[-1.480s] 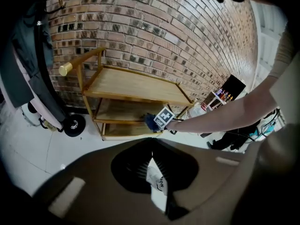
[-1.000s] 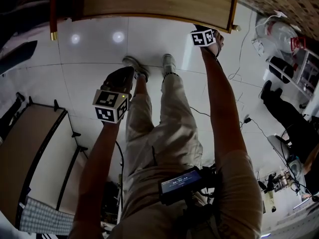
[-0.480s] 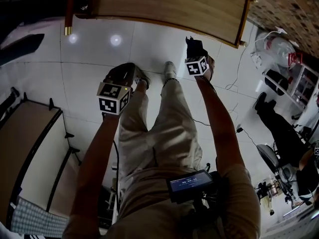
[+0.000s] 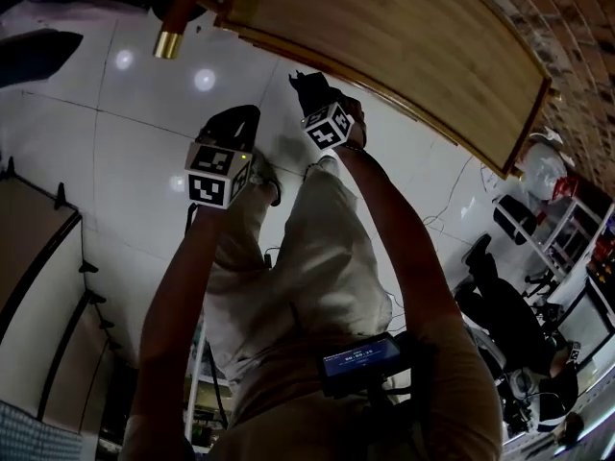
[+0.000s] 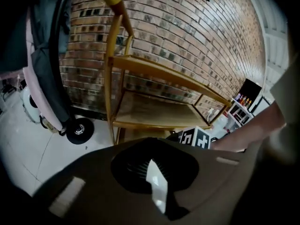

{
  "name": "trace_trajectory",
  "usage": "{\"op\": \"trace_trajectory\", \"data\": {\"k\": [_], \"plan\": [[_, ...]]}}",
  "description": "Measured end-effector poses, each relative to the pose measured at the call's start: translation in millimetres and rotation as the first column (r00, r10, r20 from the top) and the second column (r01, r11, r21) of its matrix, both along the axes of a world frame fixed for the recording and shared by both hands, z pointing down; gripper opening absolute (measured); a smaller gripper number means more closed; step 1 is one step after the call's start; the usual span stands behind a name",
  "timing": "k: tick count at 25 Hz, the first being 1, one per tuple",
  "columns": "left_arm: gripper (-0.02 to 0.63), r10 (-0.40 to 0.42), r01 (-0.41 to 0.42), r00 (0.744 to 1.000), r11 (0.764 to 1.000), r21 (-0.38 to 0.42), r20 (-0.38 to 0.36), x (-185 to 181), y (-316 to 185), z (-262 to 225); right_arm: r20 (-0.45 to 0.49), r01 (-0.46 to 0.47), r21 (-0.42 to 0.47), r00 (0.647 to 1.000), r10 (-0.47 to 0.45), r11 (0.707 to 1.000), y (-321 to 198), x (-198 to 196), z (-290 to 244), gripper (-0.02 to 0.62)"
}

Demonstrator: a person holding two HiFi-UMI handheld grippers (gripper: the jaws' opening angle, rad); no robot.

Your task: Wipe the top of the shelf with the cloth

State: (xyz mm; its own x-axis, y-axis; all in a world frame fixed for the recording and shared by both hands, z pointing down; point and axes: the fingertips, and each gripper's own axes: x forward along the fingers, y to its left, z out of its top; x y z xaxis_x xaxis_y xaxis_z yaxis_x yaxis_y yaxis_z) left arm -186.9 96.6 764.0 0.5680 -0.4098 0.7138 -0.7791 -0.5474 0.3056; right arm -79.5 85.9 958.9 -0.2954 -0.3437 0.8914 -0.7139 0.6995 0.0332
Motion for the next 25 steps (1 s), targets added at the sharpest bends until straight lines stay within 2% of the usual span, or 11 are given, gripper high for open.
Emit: {"op": "trace_trajectory", "data": {"k": [3,7,9,11,13,15,17,18,20,23,25], "plan": [[-0.018,-0.02,0.02,1.0,0.999,0.032,-0.003,-15.4,-24.5,39.4,0.036,0.066,-0.004,0.997,-0.066,0.998,-30.0,-43.4,31.3,0.075],[-0.014,0.067,-0.072,0.995,0.994,0.077,0.068,-32.2,-72.3,89.2,0.057,0.167,0.047,0.984,-0.169,0.985,-65.4,-87.7,76.7,0.075],[-0.014,0.052,-0.065,0.992,0.991,0.12,0.113,-40.6,-98.2,112.4,0.007,0.232,0.107,0.972,-0.234,0.967,-84.1,-99.9,106.1,0.075],[-0.008,-0.007,-0.016,0.992,0.985,0.171,0.129,-46.2,-121.5,131.8,-0.062,0.299,0.181,0.954,-0.292,0.937,-110.5,-111.9,129.2,0.075],[-0.003,-0.021,-0.008,0.99,0.979,0.202,0.142,-49.6,-135.7,147.5,-0.098,0.352,0.207,0.936,-0.338,0.913,-133.7,-128.8,143.1,0.077],[0.003,0.031,-0.058,0.986,0.985,0.165,0.164,-51.9,-131.5,163.1,-0.104,0.394,0.152,0.918,-0.382,0.906,-138.3,-143.5,158.5,0.075],[0.005,0.083,-0.092,0.988,0.994,0.063,0.127,-47.1,-117.4,168.7,-0.1,0.425,0.095,0.904,-0.416,0.9,-133.9,-150.7,172.9,0.081],[0.003,0.097,-0.101,0.991,0.994,0.039,0.09,-39.6,-112.1,164.1,-0.09,0.429,0.084,0.902,-0.422,0.899,-133.6,-151.3,175.5,0.083],[0.004,0.145,-0.15,0.987,0.986,0.075,0.066,-22.1,-104.1,149.7,-0.038,0.398,0.091,0.917,-0.397,0.913,-140.2,-150.5,169.3,0.083],[0.005,0.214,-0.234,0.967,0.961,0.146,0.139,-10.2,-95.1,150.9,0.089,0.31,0.088,0.944,-0.317,0.947,-143.7,-146.5,165.0,0.081],[0.005,0.204,-0.221,0.969,0.968,0.117,0.141,-5.7,-93.2,162.2,0.103,0.274,0.016,0.956,-0.274,0.962,-128.4,-129.0,180.9,0.08]]}}
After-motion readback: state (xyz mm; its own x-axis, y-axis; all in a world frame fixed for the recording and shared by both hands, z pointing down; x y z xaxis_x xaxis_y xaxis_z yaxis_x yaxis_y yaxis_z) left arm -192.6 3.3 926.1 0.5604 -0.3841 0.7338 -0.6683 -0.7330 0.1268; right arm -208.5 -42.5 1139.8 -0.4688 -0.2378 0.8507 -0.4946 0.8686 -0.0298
